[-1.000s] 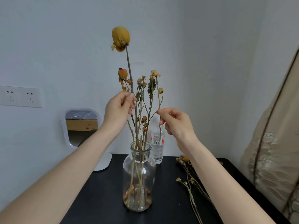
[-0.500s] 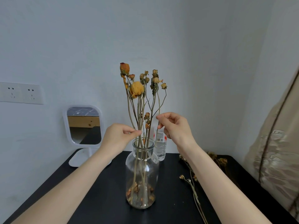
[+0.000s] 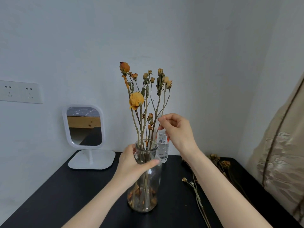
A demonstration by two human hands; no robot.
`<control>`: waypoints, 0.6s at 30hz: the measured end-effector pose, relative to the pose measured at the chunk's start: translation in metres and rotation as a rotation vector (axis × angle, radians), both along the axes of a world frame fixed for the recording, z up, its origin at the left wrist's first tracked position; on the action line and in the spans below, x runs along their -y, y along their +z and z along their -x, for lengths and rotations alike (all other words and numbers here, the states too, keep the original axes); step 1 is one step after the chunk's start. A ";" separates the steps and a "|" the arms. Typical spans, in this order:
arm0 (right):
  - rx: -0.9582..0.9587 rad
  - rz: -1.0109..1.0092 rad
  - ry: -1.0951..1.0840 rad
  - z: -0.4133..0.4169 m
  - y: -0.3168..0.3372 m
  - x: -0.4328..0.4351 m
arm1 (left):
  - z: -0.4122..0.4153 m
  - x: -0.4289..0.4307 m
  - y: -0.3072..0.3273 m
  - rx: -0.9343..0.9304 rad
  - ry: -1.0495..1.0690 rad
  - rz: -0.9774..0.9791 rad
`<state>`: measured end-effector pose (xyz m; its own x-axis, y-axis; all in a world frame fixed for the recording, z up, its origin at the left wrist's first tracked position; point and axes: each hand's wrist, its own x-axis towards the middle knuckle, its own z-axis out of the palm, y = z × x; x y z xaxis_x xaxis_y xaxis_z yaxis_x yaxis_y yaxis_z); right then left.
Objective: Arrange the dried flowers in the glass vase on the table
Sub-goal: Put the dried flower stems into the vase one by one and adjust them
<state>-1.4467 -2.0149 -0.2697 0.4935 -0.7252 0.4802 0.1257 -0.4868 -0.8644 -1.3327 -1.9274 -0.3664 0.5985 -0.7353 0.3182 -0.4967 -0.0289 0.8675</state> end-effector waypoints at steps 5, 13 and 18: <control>-0.046 0.065 -0.037 -0.002 -0.007 0.000 | 0.002 0.012 -0.002 0.059 0.066 0.023; -0.094 0.090 -0.081 -0.007 -0.015 0.005 | -0.009 0.005 0.002 0.051 -0.101 0.039; -0.280 0.120 -0.082 -0.008 -0.034 0.004 | -0.013 0.004 0.000 0.025 -0.128 0.047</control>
<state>-1.4389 -2.0191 -0.3039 0.5611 -0.7141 0.4186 -0.1528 -0.5864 -0.7955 -1.3197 -1.9313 -0.3661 0.4926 -0.7889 0.3675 -0.5150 0.0762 0.8538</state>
